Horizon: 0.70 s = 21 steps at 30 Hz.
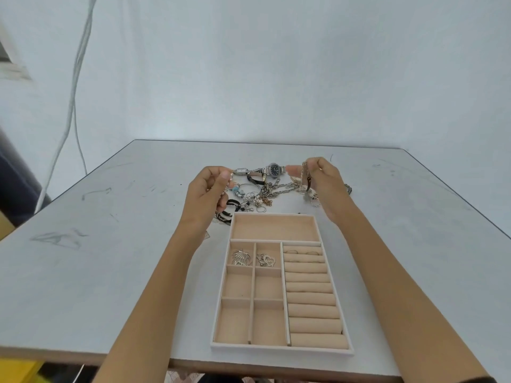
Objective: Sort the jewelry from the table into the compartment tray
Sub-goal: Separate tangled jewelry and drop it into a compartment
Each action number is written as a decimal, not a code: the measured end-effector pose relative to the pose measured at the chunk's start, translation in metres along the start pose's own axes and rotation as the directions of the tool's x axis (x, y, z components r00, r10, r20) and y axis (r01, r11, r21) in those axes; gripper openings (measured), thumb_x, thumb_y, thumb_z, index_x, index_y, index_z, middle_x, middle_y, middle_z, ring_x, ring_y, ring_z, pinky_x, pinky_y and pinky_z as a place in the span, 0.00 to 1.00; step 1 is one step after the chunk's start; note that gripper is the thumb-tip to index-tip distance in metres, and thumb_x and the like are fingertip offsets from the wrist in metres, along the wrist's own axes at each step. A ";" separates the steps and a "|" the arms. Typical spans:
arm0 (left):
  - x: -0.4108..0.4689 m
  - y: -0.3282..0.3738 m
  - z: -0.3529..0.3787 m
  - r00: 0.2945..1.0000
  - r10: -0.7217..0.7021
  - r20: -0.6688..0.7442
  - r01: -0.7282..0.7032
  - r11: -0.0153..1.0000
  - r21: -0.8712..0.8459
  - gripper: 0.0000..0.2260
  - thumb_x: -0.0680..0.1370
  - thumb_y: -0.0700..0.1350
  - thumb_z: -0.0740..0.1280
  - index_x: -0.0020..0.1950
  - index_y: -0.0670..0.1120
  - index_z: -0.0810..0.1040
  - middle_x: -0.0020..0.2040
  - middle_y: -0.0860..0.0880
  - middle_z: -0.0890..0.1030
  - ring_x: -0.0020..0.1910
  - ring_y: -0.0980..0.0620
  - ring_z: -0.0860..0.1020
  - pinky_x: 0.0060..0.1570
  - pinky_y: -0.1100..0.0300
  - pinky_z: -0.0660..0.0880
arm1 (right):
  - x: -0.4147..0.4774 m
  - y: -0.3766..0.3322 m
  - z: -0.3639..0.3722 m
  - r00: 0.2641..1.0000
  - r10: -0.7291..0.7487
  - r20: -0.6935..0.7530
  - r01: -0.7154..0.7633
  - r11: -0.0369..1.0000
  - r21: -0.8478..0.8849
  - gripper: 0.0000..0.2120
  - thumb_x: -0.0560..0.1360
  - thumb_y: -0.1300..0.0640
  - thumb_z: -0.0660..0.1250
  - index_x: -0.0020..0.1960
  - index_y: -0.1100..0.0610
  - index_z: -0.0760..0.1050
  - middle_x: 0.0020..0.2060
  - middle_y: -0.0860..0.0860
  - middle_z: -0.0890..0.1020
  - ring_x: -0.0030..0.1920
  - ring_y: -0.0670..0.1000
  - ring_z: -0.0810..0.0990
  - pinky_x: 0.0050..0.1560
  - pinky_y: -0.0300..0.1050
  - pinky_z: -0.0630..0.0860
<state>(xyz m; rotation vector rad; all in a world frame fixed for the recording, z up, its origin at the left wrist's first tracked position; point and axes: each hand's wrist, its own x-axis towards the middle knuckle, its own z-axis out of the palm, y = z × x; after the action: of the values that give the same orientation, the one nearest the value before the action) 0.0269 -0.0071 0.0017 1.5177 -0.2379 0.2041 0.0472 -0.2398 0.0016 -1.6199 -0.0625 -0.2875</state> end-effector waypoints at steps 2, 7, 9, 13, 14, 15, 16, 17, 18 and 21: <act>0.000 0.000 0.000 1.000 -0.003 0.008 0.003 1.000 -0.021 0.05 0.81 0.44 0.61 0.49 0.48 0.75 0.39 0.51 0.77 0.25 0.58 0.68 0.29 0.64 0.65 | -0.003 -0.008 0.004 1.000 0.018 0.012 -0.021 0.958 0.287 0.11 0.84 0.58 0.52 0.45 0.57 0.68 0.41 0.52 0.86 0.45 0.54 0.84 0.51 0.49 0.75; -0.001 0.002 0.001 0.999 -0.018 0.033 0.021 0.995 -0.101 0.05 0.82 0.44 0.60 0.50 0.47 0.75 0.38 0.52 0.76 0.26 0.57 0.66 0.30 0.63 0.64 | -0.010 -0.021 0.011 0.997 0.048 0.057 -0.074 0.733 0.676 0.12 0.83 0.56 0.53 0.42 0.55 0.66 0.27 0.47 0.70 0.23 0.46 0.64 0.25 0.38 0.65; -0.001 0.003 0.000 0.999 -0.027 0.032 0.031 0.991 -0.128 0.05 0.82 0.44 0.60 0.50 0.47 0.75 0.38 0.52 0.75 0.26 0.57 0.65 0.30 0.62 0.63 | -0.013 -0.028 0.011 0.996 0.036 0.081 -0.084 0.668 0.739 0.13 0.83 0.55 0.53 0.41 0.54 0.66 0.25 0.46 0.65 0.21 0.44 0.60 0.22 0.36 0.57; -0.001 0.003 -0.001 0.999 -0.039 0.023 0.042 0.989 -0.140 0.05 0.82 0.44 0.60 0.51 0.46 0.75 0.39 0.52 0.75 0.26 0.58 0.65 0.31 0.61 0.62 | -0.023 -0.045 0.011 0.990 -0.031 0.138 -0.100 0.537 0.837 0.12 0.82 0.54 0.53 0.41 0.54 0.67 0.24 0.46 0.61 0.21 0.45 0.55 0.22 0.37 0.54; -0.001 0.002 -0.001 0.999 -0.041 0.020 0.044 0.989 -0.138 0.05 0.82 0.44 0.60 0.51 0.46 0.75 0.39 0.52 0.75 0.26 0.58 0.65 0.31 0.61 0.62 | -0.026 -0.051 0.012 0.988 -0.055 0.147 -0.098 0.516 0.851 0.11 0.82 0.54 0.53 0.42 0.55 0.67 0.24 0.46 0.61 0.22 0.45 0.53 0.22 0.37 0.54; -0.001 0.002 -0.001 0.999 -0.044 0.017 0.045 0.989 -0.138 0.05 0.82 0.44 0.60 0.51 0.46 0.75 0.39 0.52 0.75 0.26 0.58 0.65 0.30 0.62 0.62 | -0.030 -0.056 0.012 0.984 -0.083 0.159 -0.096 0.501 0.860 0.10 0.81 0.54 0.54 0.42 0.55 0.68 0.24 0.46 0.61 0.24 0.46 0.51 0.22 0.37 0.54; 0.000 0.002 -0.002 0.999 -0.045 0.015 0.047 0.989 -0.140 0.05 0.82 0.44 0.60 0.51 0.46 0.75 0.39 0.52 0.75 0.26 0.58 0.65 0.30 0.62 0.62 | -0.033 -0.061 0.013 0.978 -0.114 0.173 -0.096 0.491 0.866 0.09 0.80 0.54 0.54 0.42 0.55 0.68 0.24 0.46 0.61 0.24 0.46 0.50 0.22 0.37 0.54; 0.000 0.002 -0.002 0.999 -0.048 0.012 0.049 0.989 -0.141 0.05 0.82 0.44 0.60 0.51 0.47 0.75 0.39 0.52 0.75 0.26 0.57 0.65 0.30 0.63 0.62 | -0.035 -0.066 0.013 0.972 -0.141 0.186 -0.096 0.483 0.870 0.09 0.79 0.54 0.55 0.43 0.55 0.67 0.24 0.46 0.61 0.25 0.46 0.50 0.23 0.37 0.53; 0.000 0.002 -0.003 0.999 -0.052 0.009 0.053 0.988 -0.144 0.05 0.82 0.44 0.60 0.51 0.47 0.75 0.38 0.52 0.75 0.26 0.57 0.64 0.29 0.63 0.62 | -0.037 -0.070 0.013 0.966 -0.163 0.199 -0.100 0.477 0.874 0.08 0.79 0.54 0.55 0.43 0.55 0.67 0.24 0.46 0.61 0.25 0.47 0.50 0.23 0.37 0.53; -0.002 0.002 -0.005 0.999 -0.053 0.011 0.054 0.982 -0.183 0.06 0.82 0.44 0.60 0.52 0.46 0.75 0.39 0.52 0.74 0.26 0.57 0.64 0.29 0.64 0.62 | -0.041 -0.079 0.015 0.955 -0.195 0.223 -0.103 0.488 0.867 0.08 0.80 0.54 0.55 0.44 0.54 0.68 0.24 0.46 0.61 0.24 0.46 0.51 0.23 0.37 0.53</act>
<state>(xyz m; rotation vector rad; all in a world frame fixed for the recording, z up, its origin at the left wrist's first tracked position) 0.0244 -0.0022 0.0029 1.3408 -0.2148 0.1312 -0.0069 -0.2134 0.0690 -0.5880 -0.4253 -0.0138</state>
